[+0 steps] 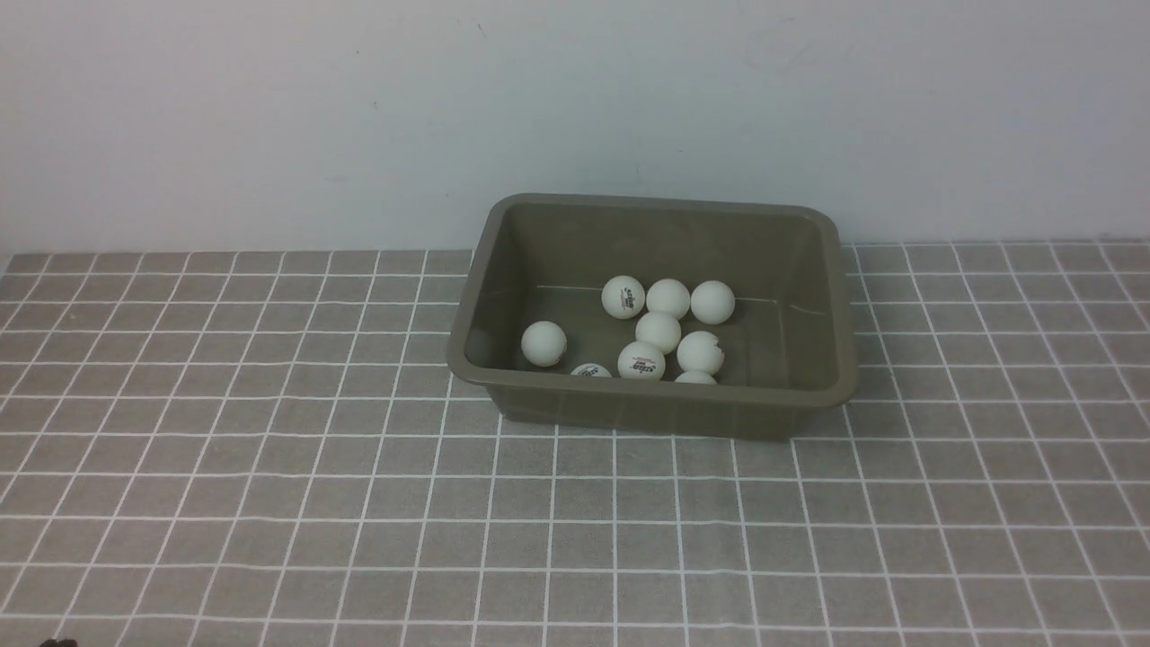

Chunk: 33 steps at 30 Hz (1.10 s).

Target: Put the table tennis balls into the box on the grey coffee tablecloth.

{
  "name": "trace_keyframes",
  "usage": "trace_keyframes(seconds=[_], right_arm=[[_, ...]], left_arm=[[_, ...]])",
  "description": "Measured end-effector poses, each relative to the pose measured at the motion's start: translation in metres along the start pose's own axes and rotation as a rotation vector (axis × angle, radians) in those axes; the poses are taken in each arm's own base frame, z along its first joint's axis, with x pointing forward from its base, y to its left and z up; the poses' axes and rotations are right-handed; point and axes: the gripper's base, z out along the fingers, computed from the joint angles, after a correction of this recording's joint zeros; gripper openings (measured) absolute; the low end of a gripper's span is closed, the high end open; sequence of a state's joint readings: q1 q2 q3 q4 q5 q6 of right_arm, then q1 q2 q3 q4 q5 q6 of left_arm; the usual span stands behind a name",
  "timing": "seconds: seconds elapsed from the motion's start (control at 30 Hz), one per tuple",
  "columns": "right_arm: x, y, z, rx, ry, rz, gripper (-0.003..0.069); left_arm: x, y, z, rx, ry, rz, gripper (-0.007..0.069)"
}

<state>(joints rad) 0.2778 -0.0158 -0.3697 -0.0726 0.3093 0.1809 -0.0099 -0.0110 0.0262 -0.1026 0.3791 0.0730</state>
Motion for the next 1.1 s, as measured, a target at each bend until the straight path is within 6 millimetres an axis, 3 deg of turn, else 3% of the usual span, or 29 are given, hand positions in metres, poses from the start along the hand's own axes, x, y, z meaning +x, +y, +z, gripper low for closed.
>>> trace_keyframes(seconds=[0.27,0.4,0.53,0.73,1.1], right_arm=[[0.000,0.000,0.000,0.003,0.005,-0.014,-0.0013],[0.012,-0.003,0.000,0.029,0.112,-0.041,-0.0013],[0.051,-0.011,0.003,0.126,0.263,-0.092,-0.0013],[0.129,-0.027,-0.001,0.290,0.437,-0.119,-0.0013],[0.135,-0.029,-0.002,0.314,0.453,-0.124,-0.0013]], left_arm=[[0.000,0.000,0.000,0.000,0.000,0.000,-0.0005],[0.000,0.000,0.000,0.000,0.000,0.000,-0.0005],[0.000,0.000,0.000,0.000,0.000,0.000,-0.0005],[0.000,0.000,0.000,0.000,0.000,0.000,-0.0005],[0.000,0.000,0.000,-0.001,0.000,0.000,-0.0005]])
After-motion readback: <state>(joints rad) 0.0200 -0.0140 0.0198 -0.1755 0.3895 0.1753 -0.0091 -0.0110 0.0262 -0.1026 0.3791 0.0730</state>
